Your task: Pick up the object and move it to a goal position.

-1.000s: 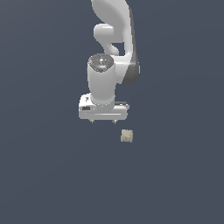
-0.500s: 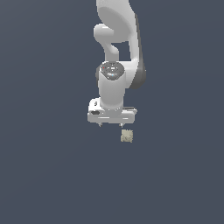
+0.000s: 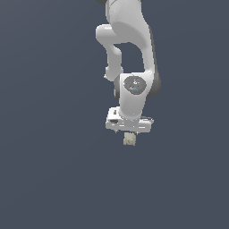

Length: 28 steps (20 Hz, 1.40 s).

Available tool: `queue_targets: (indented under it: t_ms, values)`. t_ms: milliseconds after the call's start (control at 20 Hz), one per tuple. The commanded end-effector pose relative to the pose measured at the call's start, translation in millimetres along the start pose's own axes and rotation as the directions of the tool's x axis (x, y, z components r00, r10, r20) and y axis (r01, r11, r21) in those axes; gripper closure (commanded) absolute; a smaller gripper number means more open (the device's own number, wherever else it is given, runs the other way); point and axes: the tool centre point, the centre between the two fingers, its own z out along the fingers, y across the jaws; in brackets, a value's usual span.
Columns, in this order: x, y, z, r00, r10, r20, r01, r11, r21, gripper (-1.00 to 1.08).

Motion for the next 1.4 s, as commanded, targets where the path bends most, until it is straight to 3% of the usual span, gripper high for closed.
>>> queue_targets:
  t_ms: [0,550,1250,1300,1350]
  values:
    - [-1.7,-11.0,6.9,1.0,0.016,0.002,-0.016,1.0,0.003,-0.92]
    - [-4.4,-22.8,17.7,1.0,0.029,0.005,-0.029,1.0,0.005,-0.92]
    - [-4.6,-23.8,64.9,0.999,0.032,0.005,-0.032,0.999,0.006,-0.92]
    - [-4.6,-23.8,64.9,0.999,0.032,0.005,-0.032,0.999,0.006,1.08]
    - [-4.6,-23.8,64.9,0.999,0.032,0.005,-0.032,0.999,0.006,1.08]
